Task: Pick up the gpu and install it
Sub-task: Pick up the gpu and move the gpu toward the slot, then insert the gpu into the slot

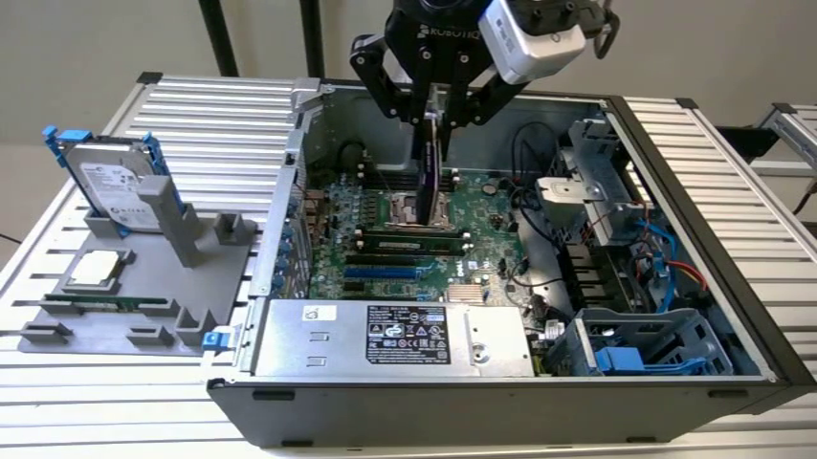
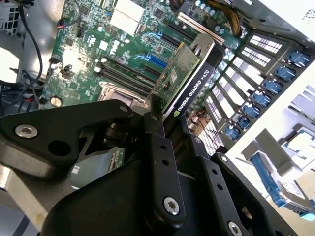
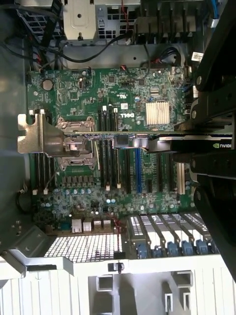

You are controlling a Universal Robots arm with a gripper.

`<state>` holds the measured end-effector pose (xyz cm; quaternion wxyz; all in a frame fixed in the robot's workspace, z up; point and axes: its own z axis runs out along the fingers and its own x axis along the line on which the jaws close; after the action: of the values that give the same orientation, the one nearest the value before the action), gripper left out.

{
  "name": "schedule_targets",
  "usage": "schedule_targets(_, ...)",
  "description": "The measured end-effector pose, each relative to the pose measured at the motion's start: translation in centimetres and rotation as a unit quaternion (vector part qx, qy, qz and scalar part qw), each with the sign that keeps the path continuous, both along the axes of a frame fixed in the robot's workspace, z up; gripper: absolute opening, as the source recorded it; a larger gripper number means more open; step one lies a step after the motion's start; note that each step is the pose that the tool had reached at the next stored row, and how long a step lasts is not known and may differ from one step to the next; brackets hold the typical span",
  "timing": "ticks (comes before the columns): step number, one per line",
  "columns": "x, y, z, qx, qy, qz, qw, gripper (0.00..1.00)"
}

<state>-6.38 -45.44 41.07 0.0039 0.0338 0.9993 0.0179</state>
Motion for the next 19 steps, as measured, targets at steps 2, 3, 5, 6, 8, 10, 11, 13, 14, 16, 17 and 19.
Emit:
schedule_targets(2, 0.00, 0.00, 0.00, 0.0000, 0.0000, 0.004, 1.0000, 0.00)
schedule_targets(3, 0.00, 0.00, 0.00, 0.0000, 0.0000, 0.007, 1.0000, 0.00)
schedule_targets(5, 0.00, 0.00, 0.00, 0.0000, 0.0000, 0.011, 0.9999, 0.00)
schedule_targets(6, 0.00, 0.00, 0.00, 0.0000, 0.0000, 0.014, 0.9999, 0.00)
schedule_targets(8, 0.00, 0.00, 0.00, 0.0000, 0.0000, 0.018, 0.9998, 0.00)
schedule_targets(10, 0.00, 0.00, 0.00, 0.0000, 0.0000, 0.024, 0.9997, 0.00)
schedule_targets(11, 0.00, 0.00, 0.00, 0.0000, 0.0000, 0.026, 0.9997, 0.00)
schedule_targets(13, 0.00, 0.00, 0.00, 0.0000, 0.0000, 0.032, 0.9995, 0.00)
schedule_targets(14, 0.00, 0.00, 0.00, 0.0000, 0.0000, 0.034, 0.9994, 0.00)
schedule_targets(16, 0.00, 0.00, 0.00, 0.0000, 0.0000, 0.040, 0.9992, 0.00)
schedule_targets(17, 0.00, 0.00, 0.00, 0.0000, 0.0000, 0.043, 0.9991, 0.00)
schedule_targets(19, 0.00, 0.00, 0.00, 0.0000, 0.0000, 0.048, 0.9988, 0.00)
